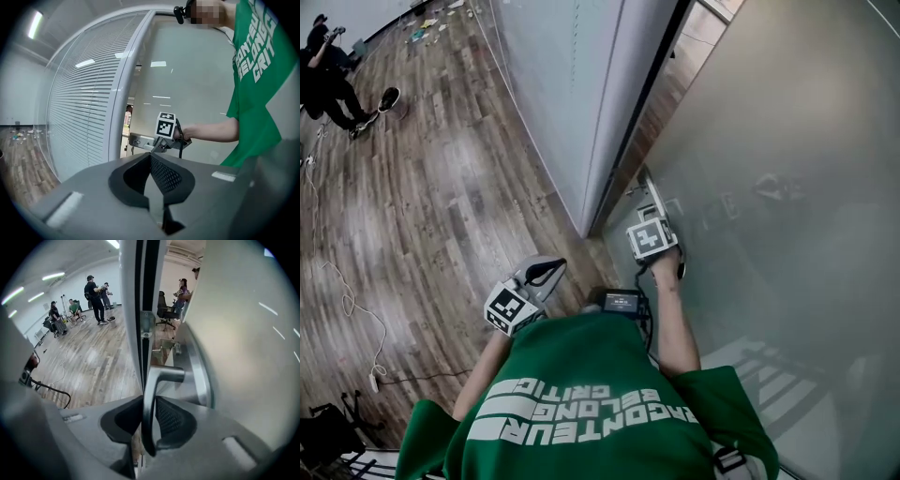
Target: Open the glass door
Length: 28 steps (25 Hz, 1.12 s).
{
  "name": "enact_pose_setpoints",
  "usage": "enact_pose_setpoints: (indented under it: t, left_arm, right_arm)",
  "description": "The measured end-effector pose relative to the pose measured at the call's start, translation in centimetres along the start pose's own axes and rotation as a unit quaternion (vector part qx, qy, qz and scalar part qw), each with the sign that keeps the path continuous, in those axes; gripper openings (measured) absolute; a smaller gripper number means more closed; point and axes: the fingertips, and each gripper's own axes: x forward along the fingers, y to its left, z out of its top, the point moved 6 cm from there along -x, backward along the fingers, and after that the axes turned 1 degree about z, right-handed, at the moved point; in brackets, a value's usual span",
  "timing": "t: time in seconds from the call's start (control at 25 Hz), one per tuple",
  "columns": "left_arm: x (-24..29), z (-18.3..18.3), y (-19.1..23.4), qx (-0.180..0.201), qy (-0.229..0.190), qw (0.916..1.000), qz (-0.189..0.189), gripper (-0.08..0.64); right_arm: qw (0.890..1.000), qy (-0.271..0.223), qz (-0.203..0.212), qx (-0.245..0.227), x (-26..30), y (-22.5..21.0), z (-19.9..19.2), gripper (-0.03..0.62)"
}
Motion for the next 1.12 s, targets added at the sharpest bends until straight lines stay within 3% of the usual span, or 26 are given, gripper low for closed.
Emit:
enact_pose_setpoints:
  t: [0.12, 0.36, 0.52, 0.84, 1.12]
  left_arm:
    - [1.3, 0.5, -0.4, 0.006, 0.003, 0.9999, -0.012, 0.015]
    - [4.1, 0.7, -1.3, 0.011, 0.007, 0.9997, -0.022, 0.015]
    - [5.3, 1.1, -2.4, 0.016, 0.007, 0.9993, -0.032, 0.015]
    - [8.6, 0.5, -4.3, 0.008, 0.012, 0.9993, -0.035, 0.015]
    - [12.6, 0.5, -6.7, 0.010, 0.010, 0.9979, -0.063, 0.015]
  right_arm:
    - [0.998, -0.007, 0.042, 0.045, -0.4, -0.7, -0.7, 0.051]
    - [0.995, -0.020, 0.063, 0.071, 0.4, -3.2, -1.1, 0.048]
    - [0.996, -0.009, 0.033, 0.082, -0.1, -5.8, -1.6, 0.046]
    - [0.992, -0.008, 0.016, 0.124, 1.0, -12.2, -2.4, 0.044]
    - [0.987, -0.012, -0.004, 0.160, 1.8, -18.0, -3.5, 0.043]
